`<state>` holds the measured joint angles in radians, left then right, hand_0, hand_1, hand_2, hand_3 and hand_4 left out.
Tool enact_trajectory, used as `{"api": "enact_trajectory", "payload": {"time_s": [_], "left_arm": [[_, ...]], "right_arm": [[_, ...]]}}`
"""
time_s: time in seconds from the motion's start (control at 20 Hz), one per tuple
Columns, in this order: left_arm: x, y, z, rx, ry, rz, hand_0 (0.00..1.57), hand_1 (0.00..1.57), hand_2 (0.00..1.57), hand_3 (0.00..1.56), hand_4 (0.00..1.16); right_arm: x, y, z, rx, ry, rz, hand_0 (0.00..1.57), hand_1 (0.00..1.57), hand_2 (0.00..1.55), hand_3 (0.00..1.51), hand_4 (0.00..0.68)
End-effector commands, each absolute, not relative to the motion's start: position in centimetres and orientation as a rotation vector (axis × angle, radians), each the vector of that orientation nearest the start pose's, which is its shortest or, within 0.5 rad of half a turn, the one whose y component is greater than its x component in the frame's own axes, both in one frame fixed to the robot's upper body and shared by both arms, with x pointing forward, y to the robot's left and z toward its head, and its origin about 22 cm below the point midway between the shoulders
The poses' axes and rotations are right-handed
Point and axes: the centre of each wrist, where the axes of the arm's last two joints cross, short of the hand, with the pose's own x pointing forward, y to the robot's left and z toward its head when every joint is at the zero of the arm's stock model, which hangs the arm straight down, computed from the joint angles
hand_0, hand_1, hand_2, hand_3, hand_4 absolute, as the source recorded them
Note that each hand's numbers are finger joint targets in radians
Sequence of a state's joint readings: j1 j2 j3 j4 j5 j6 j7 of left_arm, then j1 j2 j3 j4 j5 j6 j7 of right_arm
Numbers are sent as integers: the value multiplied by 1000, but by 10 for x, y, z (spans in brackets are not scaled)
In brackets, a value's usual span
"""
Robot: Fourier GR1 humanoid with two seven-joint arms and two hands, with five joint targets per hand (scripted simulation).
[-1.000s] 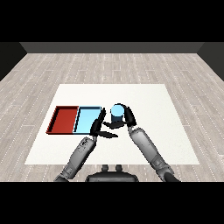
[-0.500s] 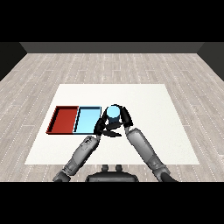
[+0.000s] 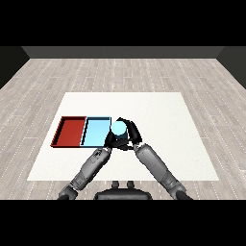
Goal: Pick the blue can and put it in the blue box
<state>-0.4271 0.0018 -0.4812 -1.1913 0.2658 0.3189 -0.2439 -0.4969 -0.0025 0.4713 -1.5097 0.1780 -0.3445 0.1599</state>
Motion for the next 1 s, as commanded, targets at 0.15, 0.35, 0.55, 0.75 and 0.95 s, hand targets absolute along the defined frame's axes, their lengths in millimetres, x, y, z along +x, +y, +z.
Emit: {"api": "enact_trajectory", "payload": {"time_s": [0.15,0.35,0.55,0.75,0.95], "left_arm": [[297,77,7,-275,-1705,-58,1109,1109,1263,1230,1059],[296,94,-4,-213,-1723,-108,1571,1571,1571,1508,1154],[305,64,21,-161,-1766,-81,1571,1571,1568,1484,1146],[277,55,-3,-158,-1738,-71,1571,1571,1561,1476,1137],[298,73,2,-143,-1775,-57,1571,1571,1571,1488,1128]], "right_arm": [[293,-65,120,88,-1860,417,1566,1566,1465,1378,570],[290,-76,103,59,-1867,391,1474,1474,1455,1382,560],[293,-70,98,91,-1876,382,1503,1503,1456,1380,563],[281,-67,107,154,-1857,331,1434,1434,1380,1296,377],[293,-78,98,120,-1836,370,0,0,0,0,0]]}}
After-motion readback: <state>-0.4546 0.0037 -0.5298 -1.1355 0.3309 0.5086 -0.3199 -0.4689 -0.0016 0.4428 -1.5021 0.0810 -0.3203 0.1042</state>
